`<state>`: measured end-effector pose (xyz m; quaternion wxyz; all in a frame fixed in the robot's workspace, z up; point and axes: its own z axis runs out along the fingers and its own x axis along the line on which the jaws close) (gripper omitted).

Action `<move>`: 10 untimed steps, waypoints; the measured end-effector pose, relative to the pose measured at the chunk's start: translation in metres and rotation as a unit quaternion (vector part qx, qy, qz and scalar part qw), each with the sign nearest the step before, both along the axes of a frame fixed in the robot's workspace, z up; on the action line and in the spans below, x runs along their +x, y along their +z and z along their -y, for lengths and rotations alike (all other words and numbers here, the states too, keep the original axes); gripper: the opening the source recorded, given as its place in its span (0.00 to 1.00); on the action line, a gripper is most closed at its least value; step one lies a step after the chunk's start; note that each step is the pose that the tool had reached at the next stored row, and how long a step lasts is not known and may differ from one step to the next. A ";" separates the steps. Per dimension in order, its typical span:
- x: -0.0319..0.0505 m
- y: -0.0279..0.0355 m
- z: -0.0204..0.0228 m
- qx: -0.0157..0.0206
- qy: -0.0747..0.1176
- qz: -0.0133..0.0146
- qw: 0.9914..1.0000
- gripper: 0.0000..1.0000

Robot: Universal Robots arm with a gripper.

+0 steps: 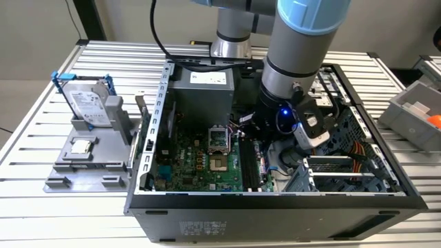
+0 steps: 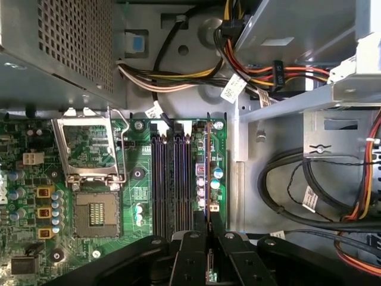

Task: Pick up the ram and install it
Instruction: 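Insert the ram into the slot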

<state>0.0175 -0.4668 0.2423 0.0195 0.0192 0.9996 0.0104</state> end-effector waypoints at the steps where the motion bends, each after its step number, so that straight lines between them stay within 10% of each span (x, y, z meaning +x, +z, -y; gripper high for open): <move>1: 0.0000 -0.0010 0.0003 0.000 0.000 0.000 1.000 0.00; 10: 0.0000 -0.0094 0.0027 0.000 0.000 0.000 1.000 0.00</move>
